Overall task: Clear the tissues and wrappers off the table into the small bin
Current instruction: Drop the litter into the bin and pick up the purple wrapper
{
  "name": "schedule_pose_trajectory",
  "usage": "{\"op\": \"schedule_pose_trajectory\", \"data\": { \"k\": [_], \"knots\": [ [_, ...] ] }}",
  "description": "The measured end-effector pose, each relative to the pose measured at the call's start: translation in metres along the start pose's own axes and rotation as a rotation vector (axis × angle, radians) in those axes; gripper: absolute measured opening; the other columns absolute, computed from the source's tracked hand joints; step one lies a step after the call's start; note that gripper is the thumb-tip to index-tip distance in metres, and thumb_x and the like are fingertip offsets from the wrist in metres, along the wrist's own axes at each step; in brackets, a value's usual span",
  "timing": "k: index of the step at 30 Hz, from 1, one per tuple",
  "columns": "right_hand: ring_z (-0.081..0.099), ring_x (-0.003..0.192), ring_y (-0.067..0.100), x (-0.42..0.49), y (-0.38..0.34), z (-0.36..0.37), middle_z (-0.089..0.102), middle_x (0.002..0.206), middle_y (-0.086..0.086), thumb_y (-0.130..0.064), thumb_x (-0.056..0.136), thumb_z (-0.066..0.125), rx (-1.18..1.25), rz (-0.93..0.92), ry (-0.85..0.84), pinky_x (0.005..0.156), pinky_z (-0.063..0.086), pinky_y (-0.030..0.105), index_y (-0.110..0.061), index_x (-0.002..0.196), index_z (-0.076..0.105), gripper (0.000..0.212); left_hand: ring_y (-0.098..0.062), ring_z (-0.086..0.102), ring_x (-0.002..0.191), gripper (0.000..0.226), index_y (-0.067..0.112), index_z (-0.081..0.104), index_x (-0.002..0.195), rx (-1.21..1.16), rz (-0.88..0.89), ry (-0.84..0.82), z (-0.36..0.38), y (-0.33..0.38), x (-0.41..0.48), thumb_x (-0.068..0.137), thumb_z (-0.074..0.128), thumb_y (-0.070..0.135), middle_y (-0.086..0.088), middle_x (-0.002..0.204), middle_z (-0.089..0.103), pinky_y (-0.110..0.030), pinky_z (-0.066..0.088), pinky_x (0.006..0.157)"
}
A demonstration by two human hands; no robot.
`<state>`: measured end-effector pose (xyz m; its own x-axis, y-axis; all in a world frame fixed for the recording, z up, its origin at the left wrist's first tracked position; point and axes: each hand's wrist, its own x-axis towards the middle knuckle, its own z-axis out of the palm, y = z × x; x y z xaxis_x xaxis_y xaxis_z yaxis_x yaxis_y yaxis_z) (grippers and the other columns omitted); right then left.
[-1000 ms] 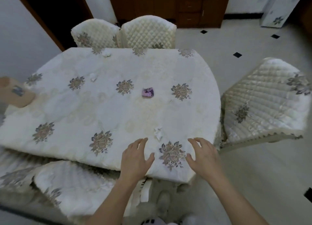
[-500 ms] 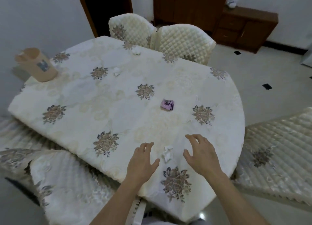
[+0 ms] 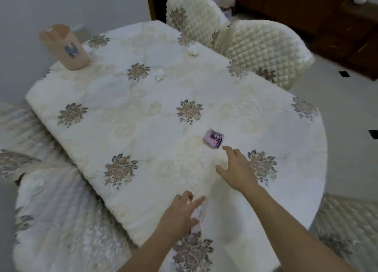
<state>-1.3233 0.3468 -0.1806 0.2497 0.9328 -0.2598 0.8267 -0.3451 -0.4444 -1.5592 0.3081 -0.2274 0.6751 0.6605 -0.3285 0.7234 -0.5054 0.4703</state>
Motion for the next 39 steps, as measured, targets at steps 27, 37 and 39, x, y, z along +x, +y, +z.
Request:
{"op": "schedule_pose_trajectory", "data": {
  "k": [27,37,39],
  "knots": [
    [0.046,0.079,0.029,0.131,-0.018,0.047,0.05,0.097,0.011,-0.019,0.09,0.05,-0.12,-0.242,-0.093,0.065,0.041,0.036,-0.011,0.103,0.052,0.016,-0.012,0.037,0.056,0.041,0.016,0.034,0.064,-0.696,-0.618,0.518,-0.015,-0.033,0.005,0.1,0.047,0.033,0.003,0.06,0.036,-0.031,0.031,0.058],
    [0.032,0.058,0.016,0.073,-0.021,0.011,0.035,0.061,-0.005,-0.02,0.083,0.053,0.54,0.053,-0.29,0.056,0.029,0.03,-0.02,0.068,0.033,0.025,-0.015,0.046,0.035,0.038,0.003,0.053,0.068,-0.862,-0.622,0.577,-0.058,-0.031,-0.011,0.1,0.049,0.024,0.001,0.051,0.058,-0.023,0.04,0.042],
    [0.036,0.056,0.016,0.057,-0.026,-0.002,0.037,0.064,-0.003,-0.021,0.086,0.055,0.71,0.141,-0.321,0.05,0.028,0.031,-0.019,0.072,0.035,0.024,-0.017,0.042,0.038,0.03,0.004,0.056,0.078,-0.945,-0.572,0.59,-0.066,-0.029,-0.018,0.1,0.05,0.025,-0.001,0.062,0.065,-0.026,0.038,0.041]
  ]
}}
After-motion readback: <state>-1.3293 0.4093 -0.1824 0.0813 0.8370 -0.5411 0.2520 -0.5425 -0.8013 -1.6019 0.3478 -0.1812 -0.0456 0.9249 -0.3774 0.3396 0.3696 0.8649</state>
